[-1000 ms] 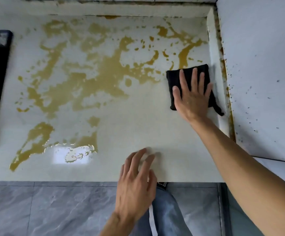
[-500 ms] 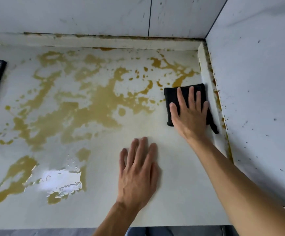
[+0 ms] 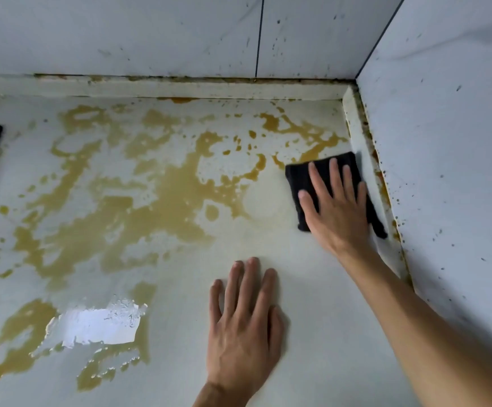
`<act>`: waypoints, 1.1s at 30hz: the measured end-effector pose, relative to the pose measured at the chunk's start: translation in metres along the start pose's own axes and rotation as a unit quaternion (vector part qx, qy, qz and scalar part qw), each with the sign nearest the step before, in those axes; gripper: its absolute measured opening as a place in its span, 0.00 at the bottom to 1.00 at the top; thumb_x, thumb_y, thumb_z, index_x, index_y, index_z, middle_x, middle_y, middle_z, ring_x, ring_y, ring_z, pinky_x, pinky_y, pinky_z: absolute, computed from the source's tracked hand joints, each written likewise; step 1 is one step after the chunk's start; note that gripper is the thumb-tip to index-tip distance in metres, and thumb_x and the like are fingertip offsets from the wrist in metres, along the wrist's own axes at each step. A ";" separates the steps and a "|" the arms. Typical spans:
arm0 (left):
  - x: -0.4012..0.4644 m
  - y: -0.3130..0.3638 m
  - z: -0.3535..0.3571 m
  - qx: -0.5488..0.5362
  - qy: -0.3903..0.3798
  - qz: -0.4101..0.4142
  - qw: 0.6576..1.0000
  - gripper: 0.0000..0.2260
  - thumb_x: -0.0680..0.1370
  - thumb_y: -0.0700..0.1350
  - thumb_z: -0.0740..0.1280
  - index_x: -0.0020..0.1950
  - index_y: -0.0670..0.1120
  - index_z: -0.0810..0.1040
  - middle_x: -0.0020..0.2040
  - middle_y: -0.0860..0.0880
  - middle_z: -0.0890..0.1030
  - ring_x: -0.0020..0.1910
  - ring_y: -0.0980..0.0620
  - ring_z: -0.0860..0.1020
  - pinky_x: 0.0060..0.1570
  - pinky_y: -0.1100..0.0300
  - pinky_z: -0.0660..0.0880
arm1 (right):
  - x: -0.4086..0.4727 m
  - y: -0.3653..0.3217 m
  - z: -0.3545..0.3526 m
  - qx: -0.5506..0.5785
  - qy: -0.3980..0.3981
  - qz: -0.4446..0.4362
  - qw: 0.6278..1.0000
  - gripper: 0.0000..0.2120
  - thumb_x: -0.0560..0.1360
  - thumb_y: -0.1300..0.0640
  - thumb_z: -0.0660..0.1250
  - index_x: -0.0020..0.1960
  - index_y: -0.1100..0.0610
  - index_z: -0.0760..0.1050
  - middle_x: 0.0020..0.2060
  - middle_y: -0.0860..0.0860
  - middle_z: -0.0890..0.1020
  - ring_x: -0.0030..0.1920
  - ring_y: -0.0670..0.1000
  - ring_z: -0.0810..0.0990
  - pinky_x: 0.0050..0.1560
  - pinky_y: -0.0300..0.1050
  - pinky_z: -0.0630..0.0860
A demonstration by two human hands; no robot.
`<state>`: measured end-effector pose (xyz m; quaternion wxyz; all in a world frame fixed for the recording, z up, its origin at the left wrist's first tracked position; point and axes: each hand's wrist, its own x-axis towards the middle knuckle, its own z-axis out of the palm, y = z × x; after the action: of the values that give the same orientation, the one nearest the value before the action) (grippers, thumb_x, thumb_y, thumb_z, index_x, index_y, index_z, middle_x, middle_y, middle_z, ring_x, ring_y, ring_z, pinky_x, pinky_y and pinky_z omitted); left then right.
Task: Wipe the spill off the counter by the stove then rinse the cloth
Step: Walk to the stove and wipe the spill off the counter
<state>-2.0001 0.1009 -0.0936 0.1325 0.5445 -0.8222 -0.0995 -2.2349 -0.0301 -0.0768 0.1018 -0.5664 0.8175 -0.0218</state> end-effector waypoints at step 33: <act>0.002 0.003 -0.007 0.001 -0.008 -0.001 1.000 0.24 0.82 0.52 0.63 0.78 0.48 0.76 0.84 0.46 0.68 0.83 0.41 0.66 0.78 0.37 0.63 | 0.019 -0.035 -0.048 0.027 -0.079 -0.291 0.953 0.16 0.82 0.35 0.60 0.50 0.47 0.69 0.41 0.42 0.76 0.37 0.49 0.74 0.46 0.46 0.68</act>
<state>-2.0009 0.0997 -0.0856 0.1255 0.5443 -0.8230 -0.1031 -2.2181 -0.0642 -0.0271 0.1706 -0.7766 0.6058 -0.0272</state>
